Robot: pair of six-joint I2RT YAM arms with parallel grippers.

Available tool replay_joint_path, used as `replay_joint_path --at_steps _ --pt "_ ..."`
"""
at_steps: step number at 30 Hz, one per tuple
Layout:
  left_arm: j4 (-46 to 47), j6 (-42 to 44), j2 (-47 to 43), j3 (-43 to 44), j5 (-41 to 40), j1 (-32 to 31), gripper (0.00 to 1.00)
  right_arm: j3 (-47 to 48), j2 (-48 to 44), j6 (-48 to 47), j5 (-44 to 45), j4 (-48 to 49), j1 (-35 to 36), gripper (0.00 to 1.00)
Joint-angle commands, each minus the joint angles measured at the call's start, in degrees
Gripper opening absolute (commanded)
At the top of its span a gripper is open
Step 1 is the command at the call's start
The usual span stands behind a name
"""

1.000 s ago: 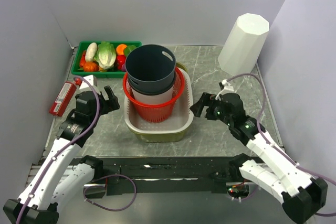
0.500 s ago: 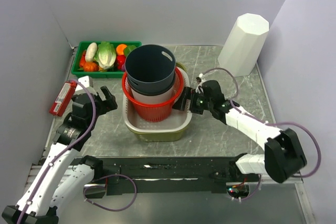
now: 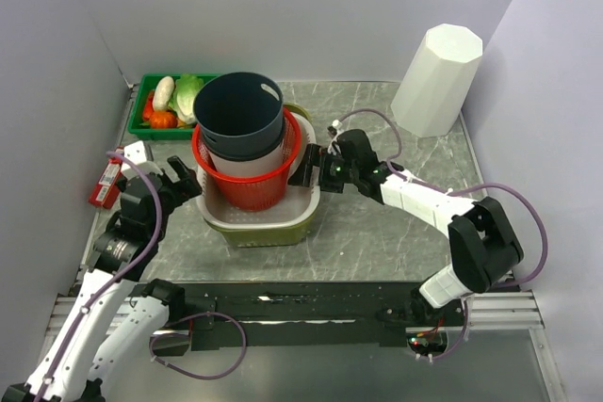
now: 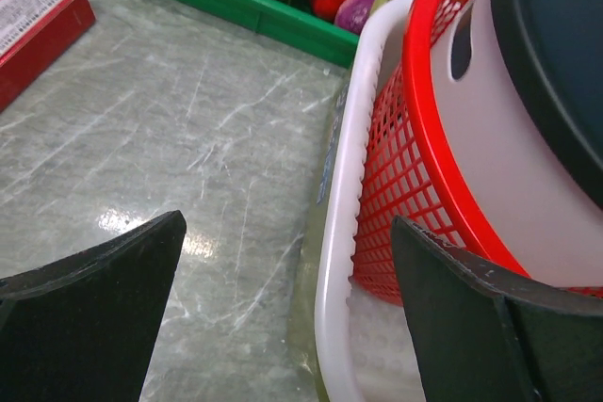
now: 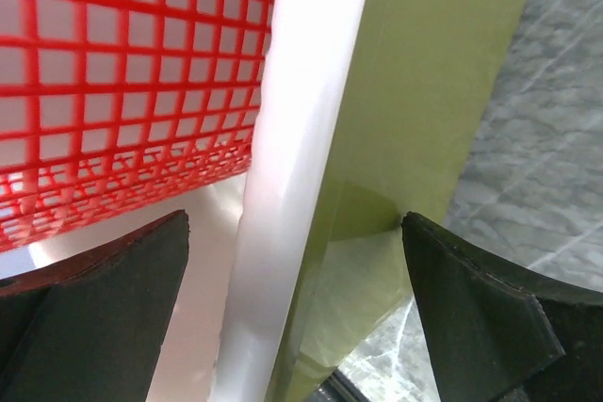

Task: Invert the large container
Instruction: Move the multiple containers to the center of the board, then adjust the container in the container.

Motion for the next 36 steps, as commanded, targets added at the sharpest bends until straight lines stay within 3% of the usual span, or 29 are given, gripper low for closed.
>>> replay_joint_path --at_steps 1,6,11,17,23,27,36 --pt "0.77 -1.22 -2.81 0.24 -2.32 0.19 0.96 5.45 -5.01 -3.2 8.82 -7.18 0.32 1.0" --pt "2.09 -0.7 -4.22 -0.55 -0.56 0.11 0.96 6.52 -12.21 -5.67 19.88 -13.45 0.32 1.0" --pt "2.79 0.18 -3.96 -0.64 1.46 0.11 0.96 7.39 -18.73 -5.75 24.13 -13.1 0.32 1.0" --pt "3.5 0.97 -3.96 -0.99 3.48 0.2 0.96 16.52 -18.74 -5.67 14.12 -11.17 -0.04 1.0" --pt "3.67 1.24 -3.52 -0.99 4.18 0.2 0.96 26.37 -12.51 -5.05 3.3 -7.74 -0.21 1.0" --pt "3.76 1.41 -3.26 -1.16 4.01 0.2 0.96 37.51 -5.23 -6.54 -0.47 -13.45 -1.27 1.0" --pt "3.76 1.68 -1.59 -0.9 4.71 0.2 0.96 47.45 6.66 -2.94 -10.41 -13.88 -3.99 0.96"
